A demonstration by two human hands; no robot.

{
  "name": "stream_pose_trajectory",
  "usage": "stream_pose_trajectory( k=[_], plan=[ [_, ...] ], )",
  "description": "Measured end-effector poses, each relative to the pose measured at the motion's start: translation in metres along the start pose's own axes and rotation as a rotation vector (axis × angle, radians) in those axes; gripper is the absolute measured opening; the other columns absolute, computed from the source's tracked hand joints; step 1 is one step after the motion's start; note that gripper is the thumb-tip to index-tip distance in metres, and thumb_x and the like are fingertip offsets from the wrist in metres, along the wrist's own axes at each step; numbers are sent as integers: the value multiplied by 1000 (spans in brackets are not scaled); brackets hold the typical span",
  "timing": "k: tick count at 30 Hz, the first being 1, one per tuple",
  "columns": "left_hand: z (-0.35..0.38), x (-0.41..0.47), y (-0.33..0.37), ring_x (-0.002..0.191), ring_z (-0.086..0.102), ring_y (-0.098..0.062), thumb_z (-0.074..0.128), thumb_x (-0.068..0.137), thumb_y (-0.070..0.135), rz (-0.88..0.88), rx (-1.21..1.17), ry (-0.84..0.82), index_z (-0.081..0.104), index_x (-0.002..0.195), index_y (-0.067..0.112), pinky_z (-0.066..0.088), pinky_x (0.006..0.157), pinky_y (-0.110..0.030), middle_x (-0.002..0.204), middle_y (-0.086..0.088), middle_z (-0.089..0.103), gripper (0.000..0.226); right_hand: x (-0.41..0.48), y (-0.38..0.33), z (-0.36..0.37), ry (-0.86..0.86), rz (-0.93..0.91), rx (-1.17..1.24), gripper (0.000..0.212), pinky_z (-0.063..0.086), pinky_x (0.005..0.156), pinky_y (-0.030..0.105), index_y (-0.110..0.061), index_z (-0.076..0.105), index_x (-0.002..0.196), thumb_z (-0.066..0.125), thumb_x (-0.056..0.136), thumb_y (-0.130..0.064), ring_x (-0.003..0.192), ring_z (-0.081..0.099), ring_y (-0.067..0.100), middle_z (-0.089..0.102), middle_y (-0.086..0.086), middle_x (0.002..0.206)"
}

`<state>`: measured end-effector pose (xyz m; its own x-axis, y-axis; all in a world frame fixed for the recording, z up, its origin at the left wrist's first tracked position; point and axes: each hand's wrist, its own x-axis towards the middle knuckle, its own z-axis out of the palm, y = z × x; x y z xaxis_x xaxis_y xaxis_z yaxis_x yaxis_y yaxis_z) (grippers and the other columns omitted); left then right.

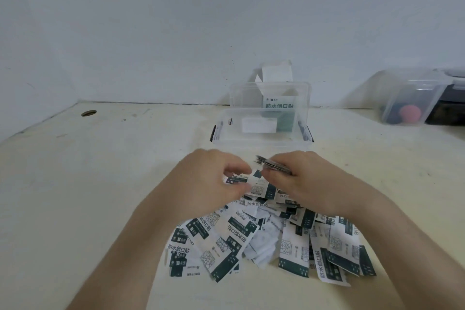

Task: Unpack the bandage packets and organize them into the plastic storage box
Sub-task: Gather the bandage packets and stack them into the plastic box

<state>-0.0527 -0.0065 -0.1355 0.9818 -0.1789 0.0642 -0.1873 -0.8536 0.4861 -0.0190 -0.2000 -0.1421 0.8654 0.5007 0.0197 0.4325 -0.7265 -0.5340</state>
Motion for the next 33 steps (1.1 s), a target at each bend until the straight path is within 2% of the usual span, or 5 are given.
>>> stream_pose_trajectory(
  k=[8, 15, 23, 28, 33],
  plan=[
    [12, 7, -4, 88, 66, -10, 59, 93, 26, 55, 208, -35, 69, 112, 37, 51, 84, -34, 103, 11, 72, 24, 3, 3, 3, -111, 103, 33, 37, 35, 49, 24, -14, 52, 66, 54, 95, -37, 44, 39, 7, 47, -6, 53],
    [14, 11, -11, 91, 62, -6, 63, 93, 17, 291, -59, 316, 72, 104, 27, 47, 83, -24, 96, 12, 69, 18, 2, 4, -4, -137, 252, 705, 62, 18, 41, 22, -6, 67, 95, 47, 87, -64, 46, 24, 10, 39, -5, 57],
    [11, 10, -5, 96, 61, -10, 62, 93, 23, 247, -395, 211, 62, 103, 43, 54, 86, -40, 96, 13, 57, 22, 2, 3, -2, -364, 198, 1064, 56, 6, 37, 19, -9, 69, 95, 60, 72, -59, 40, 15, 6, 49, 3, 60],
    [3, 10, -5, 76, 66, -13, 79, 63, 31, 131, -745, 243, 64, 94, 29, 55, 74, -29, 79, 3, 70, 34, 4, 4, 1, -417, 187, 1230, 42, 7, 33, 17, -8, 68, 94, 47, 89, -44, 38, 15, 5, 51, 6, 60],
    [0, 9, -6, 82, 71, -15, 77, 71, 9, 145, -794, 216, 72, 92, 24, 56, 70, -25, 86, -1, 74, 26, 3, 3, 3, -444, 161, 1272, 53, 6, 33, 17, -15, 70, 81, 44, 86, -61, 37, 15, 5, 53, 1, 54]
  ],
)
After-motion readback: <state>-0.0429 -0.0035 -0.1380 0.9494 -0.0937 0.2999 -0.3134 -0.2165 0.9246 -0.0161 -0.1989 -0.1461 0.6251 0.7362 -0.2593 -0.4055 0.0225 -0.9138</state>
